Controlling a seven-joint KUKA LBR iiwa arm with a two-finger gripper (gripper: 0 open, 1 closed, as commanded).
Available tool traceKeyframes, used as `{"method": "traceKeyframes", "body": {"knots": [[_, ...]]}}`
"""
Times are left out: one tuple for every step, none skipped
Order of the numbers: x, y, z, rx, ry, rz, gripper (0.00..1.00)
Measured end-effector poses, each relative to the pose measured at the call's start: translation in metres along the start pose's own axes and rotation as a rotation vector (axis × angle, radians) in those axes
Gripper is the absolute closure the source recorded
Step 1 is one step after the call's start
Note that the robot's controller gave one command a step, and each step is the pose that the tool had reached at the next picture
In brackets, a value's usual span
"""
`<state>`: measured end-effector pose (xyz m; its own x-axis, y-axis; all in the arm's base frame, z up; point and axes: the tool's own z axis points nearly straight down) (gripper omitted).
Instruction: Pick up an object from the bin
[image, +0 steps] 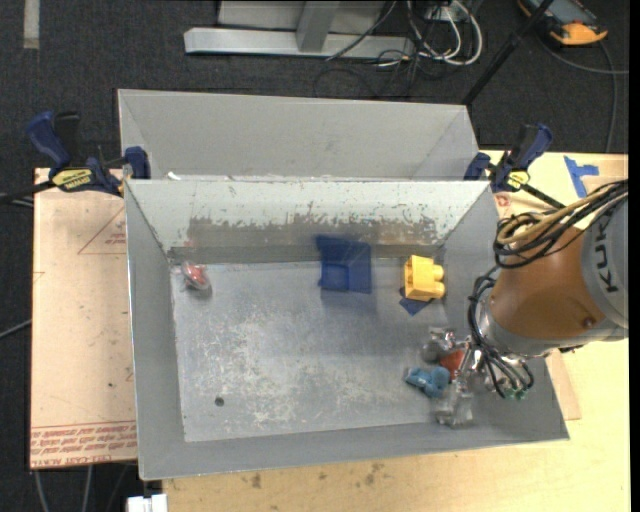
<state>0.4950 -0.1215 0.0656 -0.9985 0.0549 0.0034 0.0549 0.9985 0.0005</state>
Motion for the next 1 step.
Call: {"method": "traceKeyframes", "body": {"knots": [[0.0006, 0.0288, -0.0357, -0.001, -0.007, -0.022, 0.0]]}}
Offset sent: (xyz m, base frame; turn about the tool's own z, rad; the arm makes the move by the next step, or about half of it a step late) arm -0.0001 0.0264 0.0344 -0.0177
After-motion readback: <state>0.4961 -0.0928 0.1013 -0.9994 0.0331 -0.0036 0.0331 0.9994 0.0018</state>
